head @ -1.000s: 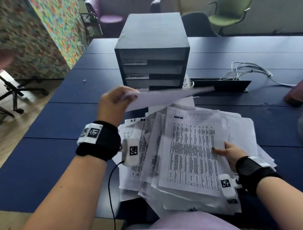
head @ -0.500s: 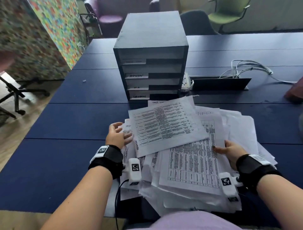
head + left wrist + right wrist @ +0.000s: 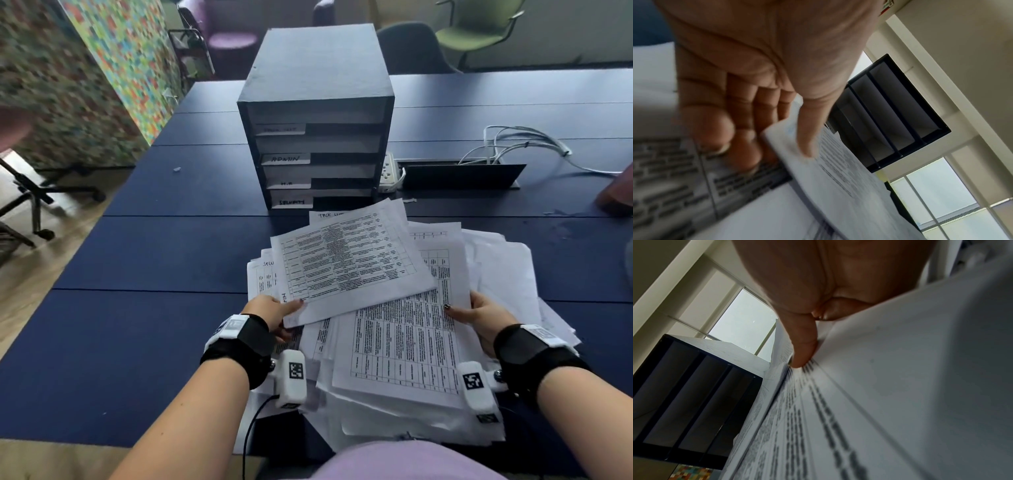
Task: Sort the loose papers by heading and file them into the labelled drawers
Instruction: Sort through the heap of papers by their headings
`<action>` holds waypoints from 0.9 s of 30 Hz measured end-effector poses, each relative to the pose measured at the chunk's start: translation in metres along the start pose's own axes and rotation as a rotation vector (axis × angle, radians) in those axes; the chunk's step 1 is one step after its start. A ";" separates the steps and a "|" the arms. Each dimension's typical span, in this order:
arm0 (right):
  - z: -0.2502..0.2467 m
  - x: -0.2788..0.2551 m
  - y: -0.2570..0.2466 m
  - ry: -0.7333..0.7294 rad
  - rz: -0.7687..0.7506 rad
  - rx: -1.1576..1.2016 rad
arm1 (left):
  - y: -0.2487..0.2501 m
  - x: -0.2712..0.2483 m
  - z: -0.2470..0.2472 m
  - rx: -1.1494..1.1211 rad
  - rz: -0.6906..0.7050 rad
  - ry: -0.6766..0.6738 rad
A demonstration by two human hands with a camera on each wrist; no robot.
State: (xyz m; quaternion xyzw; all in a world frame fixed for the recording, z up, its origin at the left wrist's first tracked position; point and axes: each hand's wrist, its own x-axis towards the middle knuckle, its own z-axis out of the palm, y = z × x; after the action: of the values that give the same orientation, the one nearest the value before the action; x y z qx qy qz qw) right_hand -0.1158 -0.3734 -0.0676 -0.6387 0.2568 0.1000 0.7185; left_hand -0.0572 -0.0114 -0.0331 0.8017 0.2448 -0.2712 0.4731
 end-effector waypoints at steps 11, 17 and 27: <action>-0.003 0.000 -0.003 -0.029 -0.007 0.034 | 0.020 0.005 -0.066 -0.012 0.357 0.505; -0.002 -0.002 -0.006 -0.042 -0.063 0.053 | 0.031 0.009 -0.080 -0.006 0.409 0.250; 0.003 -0.015 -0.013 -0.085 -0.073 0.065 | 0.063 -0.007 -0.017 0.015 0.605 0.282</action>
State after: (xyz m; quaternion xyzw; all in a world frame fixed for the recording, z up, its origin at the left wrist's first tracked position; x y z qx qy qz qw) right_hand -0.1216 -0.3704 -0.0488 -0.6193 0.2055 0.0923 0.7521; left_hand -0.0179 -0.0248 0.0180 0.8712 0.0566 -0.0067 0.4877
